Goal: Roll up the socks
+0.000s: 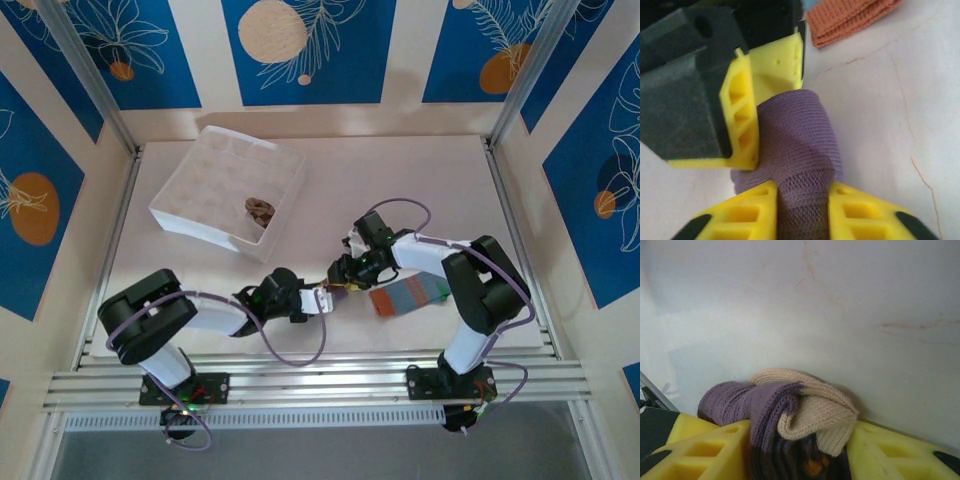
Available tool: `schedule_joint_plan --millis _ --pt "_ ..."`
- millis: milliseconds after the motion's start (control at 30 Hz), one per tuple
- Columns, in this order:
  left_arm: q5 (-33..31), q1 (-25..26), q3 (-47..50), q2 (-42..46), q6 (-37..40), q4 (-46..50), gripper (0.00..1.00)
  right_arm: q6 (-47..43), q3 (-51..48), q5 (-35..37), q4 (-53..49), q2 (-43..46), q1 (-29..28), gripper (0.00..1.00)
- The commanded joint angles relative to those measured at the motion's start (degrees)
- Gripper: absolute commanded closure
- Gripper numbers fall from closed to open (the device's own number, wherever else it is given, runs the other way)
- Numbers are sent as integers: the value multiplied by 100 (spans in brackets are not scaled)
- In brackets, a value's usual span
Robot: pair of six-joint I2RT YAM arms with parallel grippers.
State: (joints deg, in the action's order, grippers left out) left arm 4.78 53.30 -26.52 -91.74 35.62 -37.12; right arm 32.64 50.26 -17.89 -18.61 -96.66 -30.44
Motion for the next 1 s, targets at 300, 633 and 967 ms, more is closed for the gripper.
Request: schedule_joint_plan --millis 300,633,967 --pt "679 -109 -17 -274 -122 824 85 -1727 -824 329 12 2056 206 44" --pt "1835 -522 -423 -340 -428 1635 84 -3395 -217 1221 -888 3386 151 41" --pt "2688 -785 -854 -655 -666 2197 84 -5917 -1461 1749 -210 3987 -176 39"
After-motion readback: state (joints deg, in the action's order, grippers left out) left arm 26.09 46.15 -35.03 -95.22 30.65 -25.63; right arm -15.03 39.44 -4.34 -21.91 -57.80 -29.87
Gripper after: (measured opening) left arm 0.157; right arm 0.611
